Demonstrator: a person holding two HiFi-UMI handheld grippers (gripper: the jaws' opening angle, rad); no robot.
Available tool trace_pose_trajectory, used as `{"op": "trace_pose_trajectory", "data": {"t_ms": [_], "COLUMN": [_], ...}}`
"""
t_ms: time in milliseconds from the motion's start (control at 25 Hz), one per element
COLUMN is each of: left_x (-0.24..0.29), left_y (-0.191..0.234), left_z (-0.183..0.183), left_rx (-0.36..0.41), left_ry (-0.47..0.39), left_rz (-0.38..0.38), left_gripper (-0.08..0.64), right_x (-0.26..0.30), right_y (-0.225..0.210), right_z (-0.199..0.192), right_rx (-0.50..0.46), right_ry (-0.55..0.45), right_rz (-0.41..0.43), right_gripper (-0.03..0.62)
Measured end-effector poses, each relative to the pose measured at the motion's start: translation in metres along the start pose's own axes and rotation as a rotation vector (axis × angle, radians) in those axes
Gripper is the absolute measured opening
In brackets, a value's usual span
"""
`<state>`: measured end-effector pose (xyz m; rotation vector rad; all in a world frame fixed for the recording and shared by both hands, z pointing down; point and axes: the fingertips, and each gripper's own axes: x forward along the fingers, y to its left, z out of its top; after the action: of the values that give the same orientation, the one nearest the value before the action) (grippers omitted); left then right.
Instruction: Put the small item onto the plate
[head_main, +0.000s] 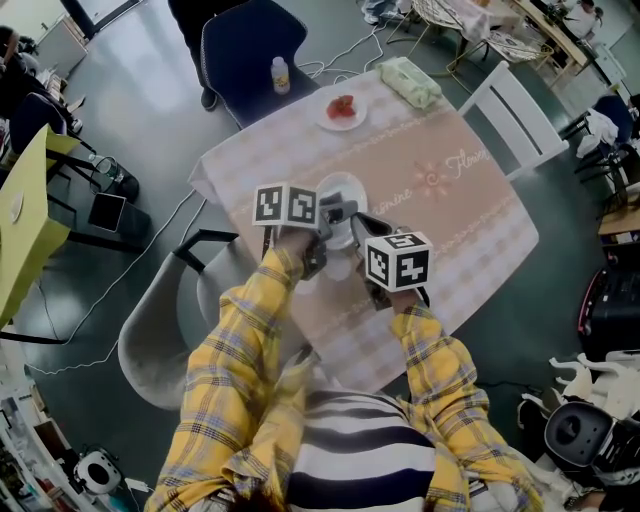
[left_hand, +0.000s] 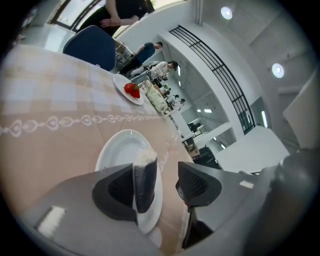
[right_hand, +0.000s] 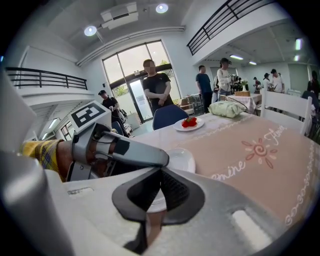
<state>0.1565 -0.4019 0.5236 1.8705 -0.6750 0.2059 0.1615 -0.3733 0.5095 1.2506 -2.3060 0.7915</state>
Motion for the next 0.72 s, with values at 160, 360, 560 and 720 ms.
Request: {"op": "trace_pose_trajectory", "data": {"t_ms": [160, 360, 560, 720], "left_x": [0.002, -0.001, 0.001, 0.001], "left_y": [0.003, 0.01, 0.018, 0.024], "left_z": [-0.006, -0.003, -0.011, -0.012], "left_rx": [0.022, 0.08, 0.287, 0.394], "left_ry": [0.062, 0.052, 0.12, 0.126], "left_rz": [0.018, 0.073, 0.209, 0.28], "left_gripper": [0.235, 0.23, 0.282, 0.282], "right_x": [0.001, -0.004, -0.004, -0.003], "right_y": [0.001, -0.005, -0.009, -0.008], "right_z": [-0.006, -0.003, -0.004, -0.007], "right_rx": [-0.002, -0.011, -0.007, -0.007], "right_ry": [0.019, 0.011, 0.012, 0.02], "right_rz": [0.004, -0.011, -0.015, -0.011], "right_gripper": [-0.002, -0.002, -0.002, -0.002]}}
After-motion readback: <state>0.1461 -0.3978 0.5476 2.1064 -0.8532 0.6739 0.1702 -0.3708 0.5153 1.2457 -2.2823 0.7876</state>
